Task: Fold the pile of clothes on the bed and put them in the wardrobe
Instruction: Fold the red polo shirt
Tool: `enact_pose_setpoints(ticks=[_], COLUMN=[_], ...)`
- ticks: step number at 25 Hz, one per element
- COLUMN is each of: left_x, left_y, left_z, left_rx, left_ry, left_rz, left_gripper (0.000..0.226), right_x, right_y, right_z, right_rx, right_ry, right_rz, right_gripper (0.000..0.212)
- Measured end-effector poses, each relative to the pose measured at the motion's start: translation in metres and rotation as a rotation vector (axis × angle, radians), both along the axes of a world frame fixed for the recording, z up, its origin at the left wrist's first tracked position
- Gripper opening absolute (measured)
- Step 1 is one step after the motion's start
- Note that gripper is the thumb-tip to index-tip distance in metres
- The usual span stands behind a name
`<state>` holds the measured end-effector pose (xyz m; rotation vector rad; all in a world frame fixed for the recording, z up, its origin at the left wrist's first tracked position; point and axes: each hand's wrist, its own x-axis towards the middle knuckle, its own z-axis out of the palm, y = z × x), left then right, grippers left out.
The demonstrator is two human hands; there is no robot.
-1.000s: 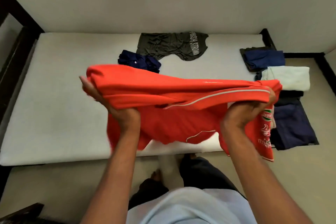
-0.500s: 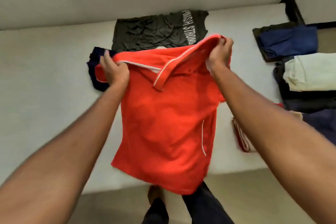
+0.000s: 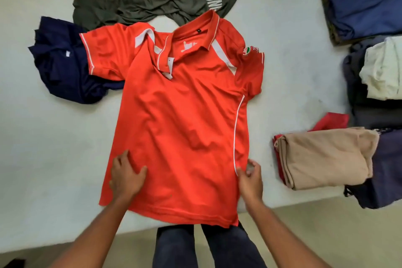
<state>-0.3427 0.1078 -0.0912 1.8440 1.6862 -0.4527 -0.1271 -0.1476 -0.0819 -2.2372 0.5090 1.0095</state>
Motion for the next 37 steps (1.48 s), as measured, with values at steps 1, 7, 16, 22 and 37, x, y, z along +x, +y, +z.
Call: enact_pose_setpoints(ticks=[1,7,16,22,37], left_x=[-0.009,-0.005,-0.052,-0.060,-0.021], left_y=[-0.004,0.039,-0.023,-0.045,0.012], left_z=[0.000,-0.007,0.002,-0.009,0.016], left_rx=[0.018,-0.013,-0.369,-0.391,0.117], left_ry=[0.035,0.084,-0.120,-0.074,-0.318], left_rz=[-0.035,0.138,0.102,-0.045,-0.059], left_gripper=[0.085,0.094,0.012,0.013,0.039], right_x=[-0.017,-0.034,0.015,0.006,0.008], right_y=[-0.010,-0.010,-0.033,-0.066,-0.002], right_z=[0.001,-0.021,0.014,0.004,0.027], right_rx=[0.017,0.066,-0.122,-0.086,-0.091], right_ry=[0.051,0.062,-0.359,0.049,-0.207], right_rz=[0.049,0.340,0.346,0.508,0.366], right_gripper=[0.034,0.032,0.013,0.064,0.025])
